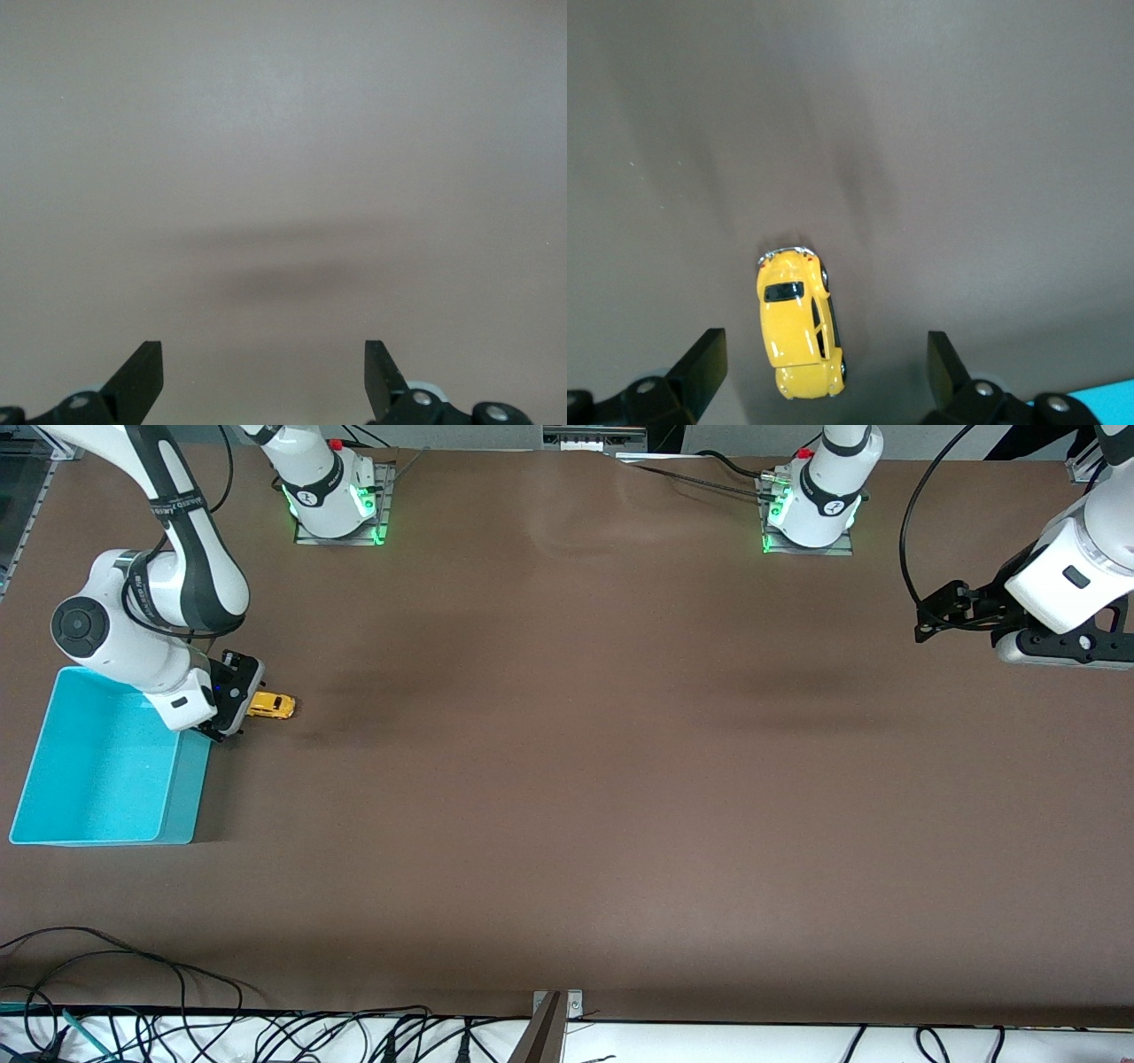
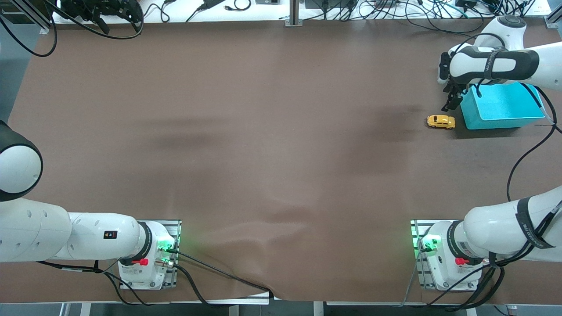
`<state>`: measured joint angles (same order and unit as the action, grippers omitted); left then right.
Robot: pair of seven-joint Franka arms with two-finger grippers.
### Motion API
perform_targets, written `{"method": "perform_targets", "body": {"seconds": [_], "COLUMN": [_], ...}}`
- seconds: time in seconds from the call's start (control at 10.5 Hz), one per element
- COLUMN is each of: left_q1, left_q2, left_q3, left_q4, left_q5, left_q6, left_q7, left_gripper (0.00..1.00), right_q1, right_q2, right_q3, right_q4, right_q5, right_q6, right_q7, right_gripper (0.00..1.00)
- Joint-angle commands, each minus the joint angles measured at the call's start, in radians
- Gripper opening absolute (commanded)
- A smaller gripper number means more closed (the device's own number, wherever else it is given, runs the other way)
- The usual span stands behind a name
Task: Wind up and store yellow beetle car
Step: 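Close the right gripper on the yellow car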
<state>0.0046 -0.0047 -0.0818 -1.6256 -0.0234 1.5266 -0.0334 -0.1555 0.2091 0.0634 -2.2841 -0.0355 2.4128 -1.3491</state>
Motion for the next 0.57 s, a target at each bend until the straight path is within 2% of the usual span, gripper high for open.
{"method": "perform_targets", "body": {"seconds": [0.0,0.29,0.48], "left_q1": [0.003,0.005,-0.003], "left_q2": [0.005,0.005,0.005], "left_q3": [-0.004,-0.004,-0.006], "left_q4": [0.015,0.015,0.015], "left_q5": [-0.01,-0.01,-0.009], "left_q6": [-0.011,-0.011,-0.011], "left_q7": [-0.006,-0.006,-0.008], "left_gripper": [1.0,1.0,1.0], "right_q1": [-0.022,-0.022,-0.022], "right_q2": [0.047,0.056,0.026], "right_q3": [0.007,0.009,0.007], "right_q4": [-0.012,-0.105,-0.152], "right_q5": [-0.006,-0.006,-0.004], "right_q6": [0.073,0.198,0.209], "right_q7": [-0.033,-0.033,-0.033], "right_gripper": [1.0,1.0,1.0]}}
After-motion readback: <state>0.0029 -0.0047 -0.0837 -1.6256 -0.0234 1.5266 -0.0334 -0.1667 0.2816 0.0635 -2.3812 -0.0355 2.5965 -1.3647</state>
